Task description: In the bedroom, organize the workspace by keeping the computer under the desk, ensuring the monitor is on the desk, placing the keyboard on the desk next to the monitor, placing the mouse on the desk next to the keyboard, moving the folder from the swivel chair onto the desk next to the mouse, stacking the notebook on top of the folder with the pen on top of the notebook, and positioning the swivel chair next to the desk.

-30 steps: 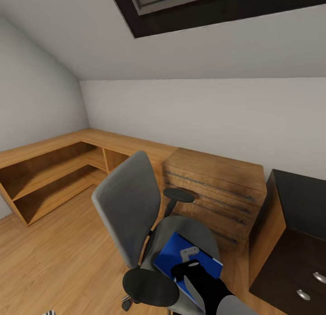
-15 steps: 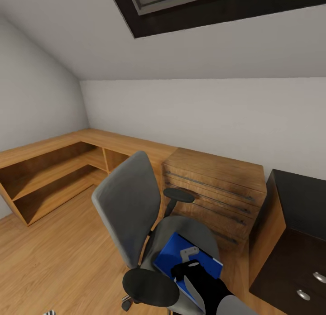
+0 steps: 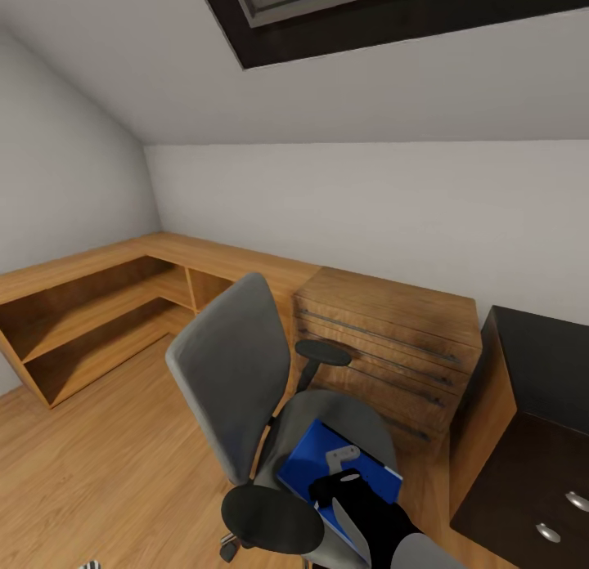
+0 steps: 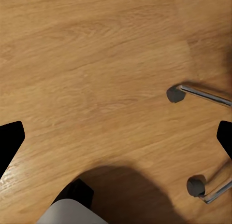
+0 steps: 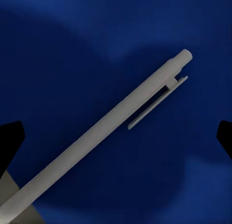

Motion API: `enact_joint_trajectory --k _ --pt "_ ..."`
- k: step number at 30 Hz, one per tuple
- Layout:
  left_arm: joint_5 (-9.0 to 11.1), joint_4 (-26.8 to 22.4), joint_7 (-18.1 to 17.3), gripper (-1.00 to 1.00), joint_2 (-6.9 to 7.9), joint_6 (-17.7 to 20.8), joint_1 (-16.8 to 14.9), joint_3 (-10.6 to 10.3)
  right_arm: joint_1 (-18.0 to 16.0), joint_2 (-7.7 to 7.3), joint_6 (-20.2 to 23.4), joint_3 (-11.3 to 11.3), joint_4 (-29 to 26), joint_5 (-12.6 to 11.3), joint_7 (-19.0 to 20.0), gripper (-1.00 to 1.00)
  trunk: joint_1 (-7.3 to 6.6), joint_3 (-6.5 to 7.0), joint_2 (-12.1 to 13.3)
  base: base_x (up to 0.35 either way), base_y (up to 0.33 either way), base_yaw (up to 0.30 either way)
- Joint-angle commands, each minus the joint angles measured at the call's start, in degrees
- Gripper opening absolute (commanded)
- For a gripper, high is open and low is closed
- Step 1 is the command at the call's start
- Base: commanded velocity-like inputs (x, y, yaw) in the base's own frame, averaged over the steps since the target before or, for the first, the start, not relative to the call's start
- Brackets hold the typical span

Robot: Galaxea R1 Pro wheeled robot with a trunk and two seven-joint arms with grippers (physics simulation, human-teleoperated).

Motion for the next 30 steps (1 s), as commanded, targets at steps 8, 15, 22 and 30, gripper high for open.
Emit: enact_joint_trajectory --k 8,15,22,30 --pt "0.6 -0.1 0.5 1.00 0.02 0.2 0.0 0.0 -0.1 0.00 0.2 0.4 0.0 -0.5 -0.6 1.00 0.00 -0.05 0.0 0.000 0.000 0.000" --pt "0.6 -0.1 0.5 1.00 0.02 0.2 0.0 0.0 -0.1 0.00 0.2 0.4 0.0 -0.4 -0.6 1.00 0.00 -0.05 0.0 0.000 0.000 0.000" --pt "0.5 -0.1 0.5 1.00 0.02 0.1 0.0 0.0 -0.1 0.00 0.2 0.4 0.0 -0.4 -0.6 1.00 0.00 -0.05 0.0 0.000 0.000 0.000" --pt "0.5 -0.1 0.5 1.00 -0.04 0.1 0.0 0.0 -0.1 0.00 0.2 0.4 0.0 -0.4 -0.6 1.00 0.66 -0.59 -1.2 0.000 0.000 0.000"
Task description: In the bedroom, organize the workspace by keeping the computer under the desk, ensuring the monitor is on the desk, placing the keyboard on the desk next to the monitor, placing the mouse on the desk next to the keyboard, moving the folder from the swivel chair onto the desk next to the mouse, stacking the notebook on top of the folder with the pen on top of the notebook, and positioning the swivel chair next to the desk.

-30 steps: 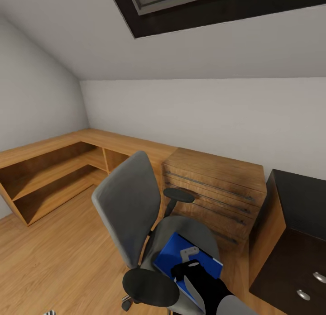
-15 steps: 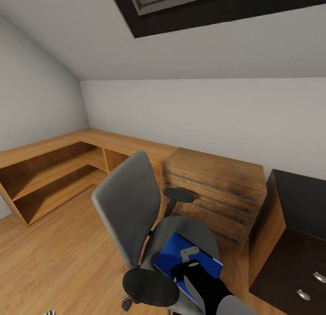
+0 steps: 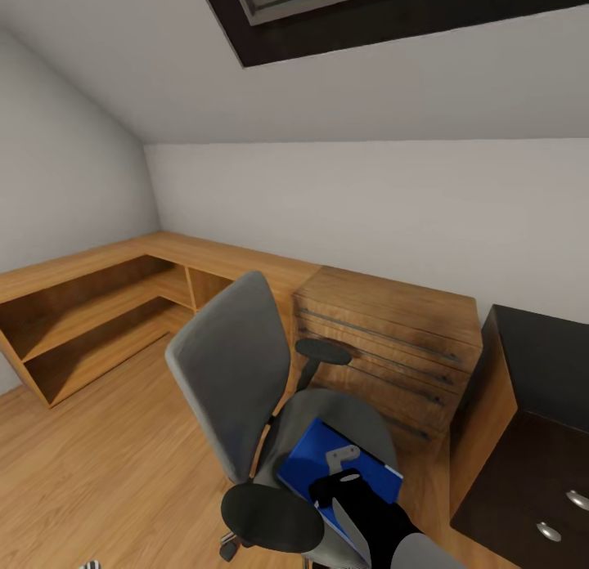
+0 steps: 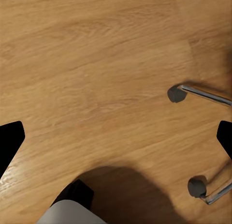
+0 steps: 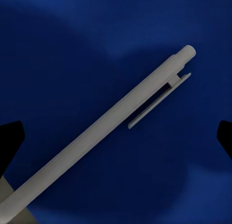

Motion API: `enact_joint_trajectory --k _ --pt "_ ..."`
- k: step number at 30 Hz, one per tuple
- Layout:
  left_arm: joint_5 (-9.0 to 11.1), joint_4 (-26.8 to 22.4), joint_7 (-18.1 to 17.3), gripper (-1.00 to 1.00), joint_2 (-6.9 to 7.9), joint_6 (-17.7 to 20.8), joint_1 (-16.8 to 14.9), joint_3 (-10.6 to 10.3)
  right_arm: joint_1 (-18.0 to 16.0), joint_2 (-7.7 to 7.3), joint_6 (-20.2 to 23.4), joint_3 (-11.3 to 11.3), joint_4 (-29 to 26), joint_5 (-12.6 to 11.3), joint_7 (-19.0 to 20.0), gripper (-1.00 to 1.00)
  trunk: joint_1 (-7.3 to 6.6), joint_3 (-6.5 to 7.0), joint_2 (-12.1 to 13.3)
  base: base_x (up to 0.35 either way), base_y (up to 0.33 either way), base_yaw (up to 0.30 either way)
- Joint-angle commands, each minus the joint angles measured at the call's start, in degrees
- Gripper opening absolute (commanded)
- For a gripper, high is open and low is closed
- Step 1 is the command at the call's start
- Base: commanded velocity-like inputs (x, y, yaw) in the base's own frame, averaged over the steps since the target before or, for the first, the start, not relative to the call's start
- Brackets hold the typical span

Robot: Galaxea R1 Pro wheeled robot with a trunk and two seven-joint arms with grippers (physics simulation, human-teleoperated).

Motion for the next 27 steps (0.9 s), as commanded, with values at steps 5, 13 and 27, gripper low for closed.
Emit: enact_joint_trajectory --k 5,13,27 --pt "0.7 -0.1 0.4 1.00 0.07 0.2 0.0 -0.1 -0.1 0.00 0.2 0.4 0.0 -0.7 -0.5 1.00 0.00 -0.05 0.0 0.000 0.000 0.000" --pt "0.6 0.5 0.4 1.00 0.07 0.2 0.0 -0.1 -0.1 0.00 0.2 0.4 0.0 -0.7 -0.5 1.00 0.00 -0.05 0.0 0.000 0.000 0.000" --pt "0.6 0.5 0.3 1.00 0.07 0.2 0.0 -0.1 -0.1 0.00 0.2 0.4 0.0 -0.7 -0.4 1.00 0.44 -0.41 -0.8 0.000 0.000 0.000"
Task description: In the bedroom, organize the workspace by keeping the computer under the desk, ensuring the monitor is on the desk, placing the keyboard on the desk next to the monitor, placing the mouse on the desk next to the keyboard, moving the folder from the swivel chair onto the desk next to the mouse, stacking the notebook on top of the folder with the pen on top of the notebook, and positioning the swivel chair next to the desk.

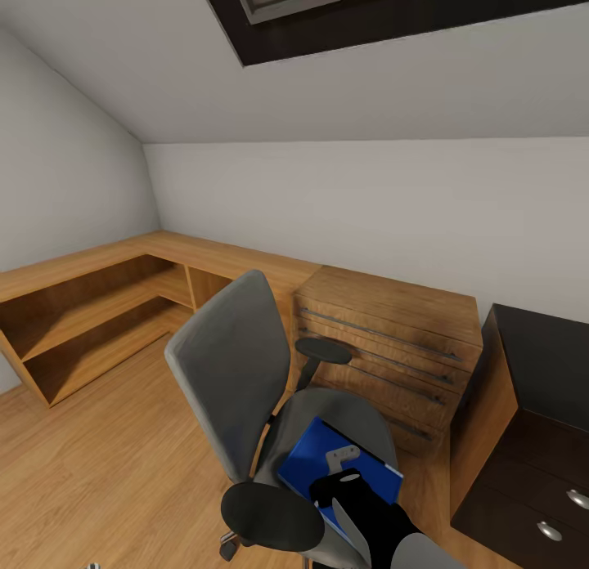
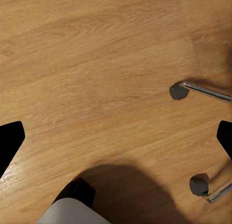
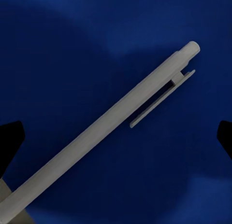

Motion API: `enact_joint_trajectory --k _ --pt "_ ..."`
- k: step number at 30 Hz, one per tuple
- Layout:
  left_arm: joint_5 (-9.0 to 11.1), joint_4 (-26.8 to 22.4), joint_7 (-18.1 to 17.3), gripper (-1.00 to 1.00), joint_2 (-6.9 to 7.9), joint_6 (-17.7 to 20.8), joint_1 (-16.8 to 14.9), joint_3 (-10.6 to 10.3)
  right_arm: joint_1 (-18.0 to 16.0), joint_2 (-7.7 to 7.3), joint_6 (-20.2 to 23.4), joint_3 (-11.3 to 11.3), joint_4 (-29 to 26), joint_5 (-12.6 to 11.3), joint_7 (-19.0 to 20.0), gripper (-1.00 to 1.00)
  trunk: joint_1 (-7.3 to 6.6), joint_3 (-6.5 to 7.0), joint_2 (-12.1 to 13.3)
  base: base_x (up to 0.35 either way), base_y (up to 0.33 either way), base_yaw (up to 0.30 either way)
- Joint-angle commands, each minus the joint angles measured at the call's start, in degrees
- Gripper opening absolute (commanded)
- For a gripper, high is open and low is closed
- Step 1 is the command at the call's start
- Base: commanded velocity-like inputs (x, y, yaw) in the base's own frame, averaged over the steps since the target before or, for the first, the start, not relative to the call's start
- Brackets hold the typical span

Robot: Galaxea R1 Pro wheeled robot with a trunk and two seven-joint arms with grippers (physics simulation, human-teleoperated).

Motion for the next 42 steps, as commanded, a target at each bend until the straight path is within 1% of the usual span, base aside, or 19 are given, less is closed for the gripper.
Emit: enact_joint_trajectory --k 1,6,10,32,33,42 --pt "0.6 -0.1 0.5 1.00 0.02 0.2 0.0 0.0 -0.1 0.00 0.2 0.4 0.0 -0.6 -0.5 1.00 0.00 -0.05 0.0 0.000 0.000 0.000" --pt "0.6 -0.1 0.5 1.00 0.02 0.2 0.0 0.0 -0.1 0.00 0.2 0.4 0.0 -0.6 -0.5 1.00 0.00 -0.05 0.0 0.000 0.000 0.000" --pt "0.6 0.0 0.5 1.00 -0.01 0.2 0.0 0.0 -0.1 0.00 0.2 0.4 0.0 -0.6 -0.5 1.00 0.88 -0.77 -1.6 0.000 0.000 0.000" --pt "0.6 0.0 0.4 1.00 0.02 0.2 0.0 0.0 -0.1 0.00 0.2 0.4 0.0 -0.7 -0.6 1.00 0.88 -0.77 -1.6 0.000 0.000 0.000" --pt "0.6 0.0 0.4 1.00 0.02 0.2 0.0 0.0 -0.1 0.00 0.2 0.4 0.0 -0.7 -0.6 -1.00 0.88 -0.77 -1.6 0.000 0.000 0.000" --pt "0.6 0.0 0.4 1.00 0.02 0.2 0.0 0.0 -0.1 0.00 0.2 0.4 -0.1 -0.8 -0.5 -1.00 0.88 -0.77 -1.6 0.000 0.000 0.000"
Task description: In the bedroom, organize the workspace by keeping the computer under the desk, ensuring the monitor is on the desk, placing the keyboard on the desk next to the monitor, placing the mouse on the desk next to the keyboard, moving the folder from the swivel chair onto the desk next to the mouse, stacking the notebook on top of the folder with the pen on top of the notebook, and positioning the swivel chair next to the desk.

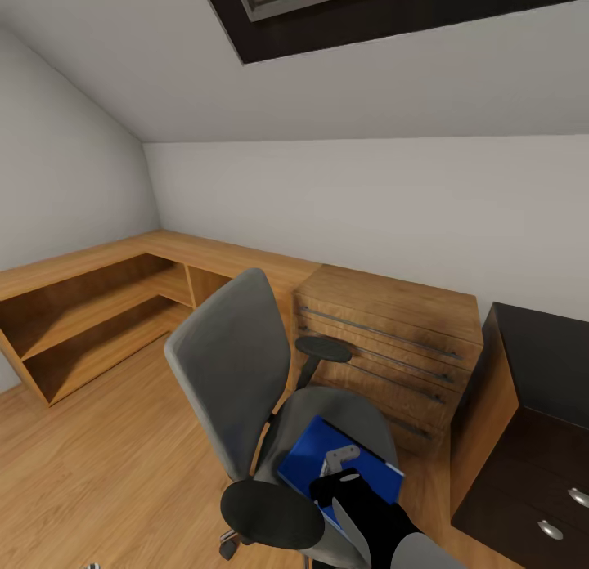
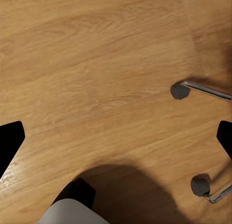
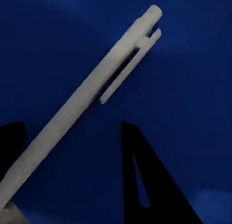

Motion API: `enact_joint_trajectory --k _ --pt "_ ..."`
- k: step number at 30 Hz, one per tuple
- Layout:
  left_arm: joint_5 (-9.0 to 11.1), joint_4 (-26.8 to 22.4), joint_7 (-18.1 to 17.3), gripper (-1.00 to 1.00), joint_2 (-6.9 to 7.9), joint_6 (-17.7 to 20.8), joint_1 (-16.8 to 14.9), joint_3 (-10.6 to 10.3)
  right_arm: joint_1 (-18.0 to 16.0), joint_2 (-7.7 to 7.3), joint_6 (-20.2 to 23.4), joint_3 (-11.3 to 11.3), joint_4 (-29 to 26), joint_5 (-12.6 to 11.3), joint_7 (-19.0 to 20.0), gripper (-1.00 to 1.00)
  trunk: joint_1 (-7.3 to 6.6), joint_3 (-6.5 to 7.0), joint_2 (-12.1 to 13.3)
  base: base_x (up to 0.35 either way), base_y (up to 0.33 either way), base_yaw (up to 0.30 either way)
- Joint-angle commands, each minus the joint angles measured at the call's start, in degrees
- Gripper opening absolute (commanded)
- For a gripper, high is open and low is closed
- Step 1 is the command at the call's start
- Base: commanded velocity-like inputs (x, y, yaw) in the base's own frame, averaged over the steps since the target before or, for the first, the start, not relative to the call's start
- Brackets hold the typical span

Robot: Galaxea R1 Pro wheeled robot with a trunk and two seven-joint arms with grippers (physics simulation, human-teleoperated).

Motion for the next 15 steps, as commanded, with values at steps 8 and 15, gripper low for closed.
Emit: enact_joint_trajectory --k 8,15 --pt "0.6 -0.1 0.5 1.00 0.02 0.2 0.0 0.0 0.0 0.00 0.2 0.4 0.0 -0.5 -0.4 -1.00 0.00 -0.05 0.0 0.000 0.000 0.000" --pt "0.6 -0.1 0.5 1.00 0.02 0.2 0.0 0.0 0.0 0.00 0.3 0.4 0.0 -0.6 -0.4 -1.00 0.00 -0.05 0.0 0.000 0.000 0.000"
